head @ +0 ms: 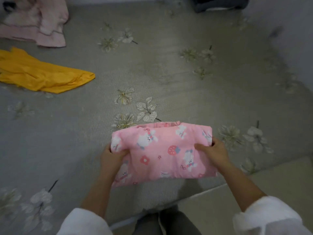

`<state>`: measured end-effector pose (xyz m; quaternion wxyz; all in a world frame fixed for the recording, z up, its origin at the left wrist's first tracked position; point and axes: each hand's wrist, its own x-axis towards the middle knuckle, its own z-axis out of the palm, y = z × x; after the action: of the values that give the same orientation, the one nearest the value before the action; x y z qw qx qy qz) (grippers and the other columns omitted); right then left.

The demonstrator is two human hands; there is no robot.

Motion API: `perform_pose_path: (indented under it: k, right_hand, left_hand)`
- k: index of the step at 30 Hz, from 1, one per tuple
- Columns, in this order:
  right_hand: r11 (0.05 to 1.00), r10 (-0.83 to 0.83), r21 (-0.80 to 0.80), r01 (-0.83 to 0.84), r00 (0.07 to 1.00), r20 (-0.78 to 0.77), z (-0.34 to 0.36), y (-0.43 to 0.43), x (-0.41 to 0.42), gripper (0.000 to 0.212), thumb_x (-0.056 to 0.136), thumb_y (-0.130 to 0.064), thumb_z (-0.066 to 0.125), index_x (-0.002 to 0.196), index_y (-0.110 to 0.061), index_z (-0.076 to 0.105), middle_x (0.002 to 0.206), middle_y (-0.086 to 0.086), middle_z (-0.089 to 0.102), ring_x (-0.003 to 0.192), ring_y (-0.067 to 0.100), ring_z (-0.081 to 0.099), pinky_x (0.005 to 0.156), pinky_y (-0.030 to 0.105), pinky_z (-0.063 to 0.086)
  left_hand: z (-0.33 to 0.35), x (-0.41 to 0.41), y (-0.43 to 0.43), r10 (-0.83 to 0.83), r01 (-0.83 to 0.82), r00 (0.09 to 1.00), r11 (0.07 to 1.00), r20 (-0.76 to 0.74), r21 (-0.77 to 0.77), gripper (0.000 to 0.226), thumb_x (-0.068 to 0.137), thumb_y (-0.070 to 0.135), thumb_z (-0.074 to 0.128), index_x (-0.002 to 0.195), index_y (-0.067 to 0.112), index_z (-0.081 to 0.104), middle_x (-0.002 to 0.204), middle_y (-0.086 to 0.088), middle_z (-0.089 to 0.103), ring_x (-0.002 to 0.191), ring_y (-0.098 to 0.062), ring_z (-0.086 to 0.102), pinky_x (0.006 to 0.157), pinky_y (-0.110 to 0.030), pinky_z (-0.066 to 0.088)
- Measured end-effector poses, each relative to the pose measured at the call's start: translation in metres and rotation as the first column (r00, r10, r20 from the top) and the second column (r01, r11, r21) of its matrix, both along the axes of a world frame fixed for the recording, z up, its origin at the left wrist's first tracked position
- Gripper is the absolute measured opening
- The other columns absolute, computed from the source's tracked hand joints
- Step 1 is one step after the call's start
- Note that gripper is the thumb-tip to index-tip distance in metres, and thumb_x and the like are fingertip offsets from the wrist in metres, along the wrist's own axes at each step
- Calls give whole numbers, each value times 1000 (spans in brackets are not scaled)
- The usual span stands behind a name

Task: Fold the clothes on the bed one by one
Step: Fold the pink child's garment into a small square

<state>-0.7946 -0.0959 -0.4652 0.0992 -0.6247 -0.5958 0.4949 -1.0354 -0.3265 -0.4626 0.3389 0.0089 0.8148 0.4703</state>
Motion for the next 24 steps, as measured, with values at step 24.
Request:
perform_pose_path:
  k: [24]
  right_hand:
    - [853, -403, 263, 452, 888, -220, 139, 198, 529, 32, 69, -18, 82, 98, -17, 69, 90, 0, 71, 82, 18, 67, 68, 31, 53]
  left_hand:
    - [112, 430, 361, -518, 575, 809, 795, -278, 194, 61, 53, 41, 69, 107, 15, 61, 101, -8, 68, 93, -30, 65, 83, -51, 54]
